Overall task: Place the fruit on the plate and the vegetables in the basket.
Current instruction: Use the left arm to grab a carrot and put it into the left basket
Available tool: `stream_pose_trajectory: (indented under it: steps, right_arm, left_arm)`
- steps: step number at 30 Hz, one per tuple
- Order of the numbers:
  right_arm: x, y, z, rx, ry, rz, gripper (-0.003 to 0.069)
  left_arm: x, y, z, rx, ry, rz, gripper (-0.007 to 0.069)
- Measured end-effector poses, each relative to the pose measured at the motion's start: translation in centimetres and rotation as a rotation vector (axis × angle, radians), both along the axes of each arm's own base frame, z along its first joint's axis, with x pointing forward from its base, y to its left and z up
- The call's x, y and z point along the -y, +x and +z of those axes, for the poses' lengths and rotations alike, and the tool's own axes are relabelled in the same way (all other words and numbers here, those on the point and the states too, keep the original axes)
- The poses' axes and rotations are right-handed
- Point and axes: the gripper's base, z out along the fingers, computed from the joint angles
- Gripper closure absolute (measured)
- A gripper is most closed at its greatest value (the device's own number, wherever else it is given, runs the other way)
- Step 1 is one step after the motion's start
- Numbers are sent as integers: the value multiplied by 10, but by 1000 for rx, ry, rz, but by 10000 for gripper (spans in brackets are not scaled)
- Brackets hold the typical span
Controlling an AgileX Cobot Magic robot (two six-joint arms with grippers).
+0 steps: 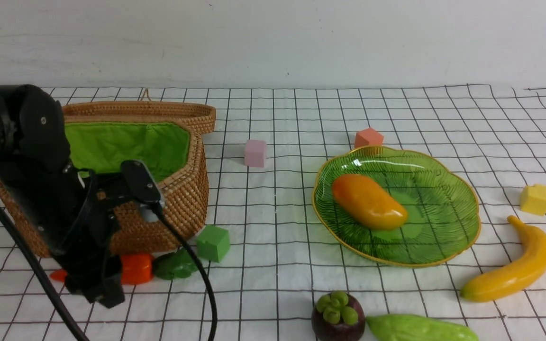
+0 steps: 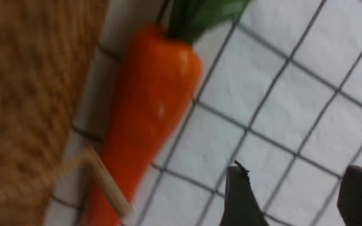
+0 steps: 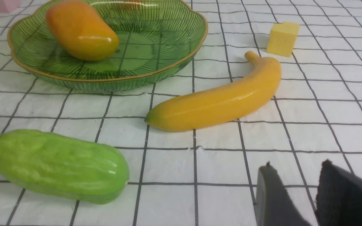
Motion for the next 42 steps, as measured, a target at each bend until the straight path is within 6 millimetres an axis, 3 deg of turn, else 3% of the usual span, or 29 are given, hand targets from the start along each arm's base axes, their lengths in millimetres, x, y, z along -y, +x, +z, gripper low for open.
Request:
stream_pose_trajectory:
  steps: [6,12,20,32,37,42]
  right_arm:
    - [0,0,0,1,0,0,416]
    - [0,0,0,1,0,0,416]
    - [0,0,0,1,0,0,416]
    - [0,0,0,0,0,0,416]
    - [0,0,0,0,0,0,416]
    - [0,0,0,0,0,0,416]
  left_arm:
    - [2,20,0,219,4,-100,222]
    - [2,31,-24,196,37,-150,222]
    - [1,46,-37,256,87,-157,211]
    - [2,46,-34,235,80,-151,196]
    - [3,34,-35,145,50,-118,130]
    - [5,33,-31,145,6,-45,-11]
